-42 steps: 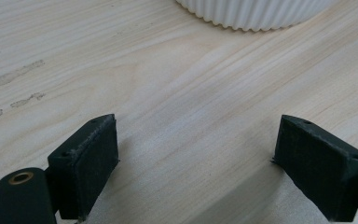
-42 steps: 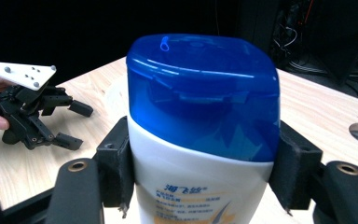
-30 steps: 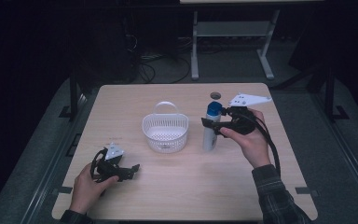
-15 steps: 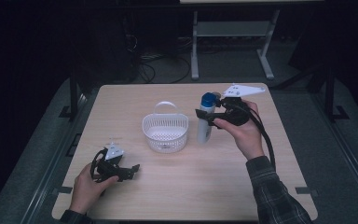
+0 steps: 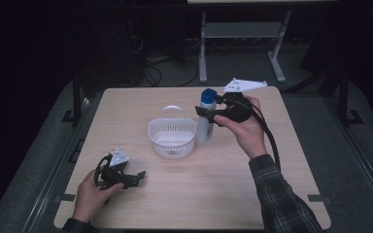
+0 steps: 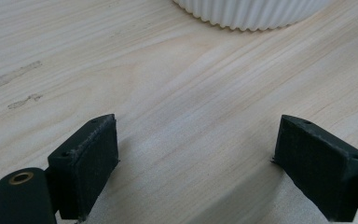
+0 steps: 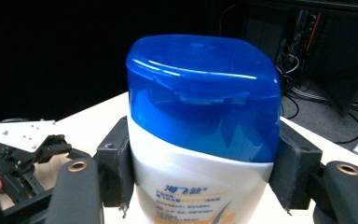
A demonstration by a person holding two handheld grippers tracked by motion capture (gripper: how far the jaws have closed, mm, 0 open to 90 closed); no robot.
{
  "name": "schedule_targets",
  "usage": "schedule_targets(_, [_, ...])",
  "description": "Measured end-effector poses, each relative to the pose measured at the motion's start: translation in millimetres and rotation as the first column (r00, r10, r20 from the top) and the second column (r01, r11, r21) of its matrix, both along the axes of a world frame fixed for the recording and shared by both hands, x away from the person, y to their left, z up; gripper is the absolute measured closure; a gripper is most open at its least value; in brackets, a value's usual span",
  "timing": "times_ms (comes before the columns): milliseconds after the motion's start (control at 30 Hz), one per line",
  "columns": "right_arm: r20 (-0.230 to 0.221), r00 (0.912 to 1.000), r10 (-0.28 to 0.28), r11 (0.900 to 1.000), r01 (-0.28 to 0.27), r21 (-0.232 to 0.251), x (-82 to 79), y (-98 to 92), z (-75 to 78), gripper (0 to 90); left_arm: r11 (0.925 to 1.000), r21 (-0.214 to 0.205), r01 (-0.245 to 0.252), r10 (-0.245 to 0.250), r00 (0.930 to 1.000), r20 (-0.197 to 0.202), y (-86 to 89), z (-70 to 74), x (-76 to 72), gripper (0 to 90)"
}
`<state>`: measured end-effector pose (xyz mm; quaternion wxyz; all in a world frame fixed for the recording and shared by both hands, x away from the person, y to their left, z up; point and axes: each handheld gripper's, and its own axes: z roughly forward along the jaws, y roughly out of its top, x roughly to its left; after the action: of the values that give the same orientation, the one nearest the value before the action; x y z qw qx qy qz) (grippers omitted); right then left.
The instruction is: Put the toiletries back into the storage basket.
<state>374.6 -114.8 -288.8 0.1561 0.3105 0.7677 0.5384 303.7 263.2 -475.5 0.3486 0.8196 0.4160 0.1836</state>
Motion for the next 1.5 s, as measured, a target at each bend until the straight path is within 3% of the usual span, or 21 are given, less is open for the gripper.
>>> schedule_targets(567, [0.024,0.9996,0.014,0.9998,-0.014,0.011,17.4,26.9,7.3,34.4,1.0,-0.001,0.006,-0.006,1.0,-0.001,-0.1,0.0,-0.1,12.7])
schedule_targets(1500, [-0.005,0.9986,0.052,0.9986,-0.052,-0.009,32.1,54.7,-19.1,34.3,0.9999,-0.001,0.011,-0.011,0.9999,0.0,-0.4,-0.2,-0.2,12.7])
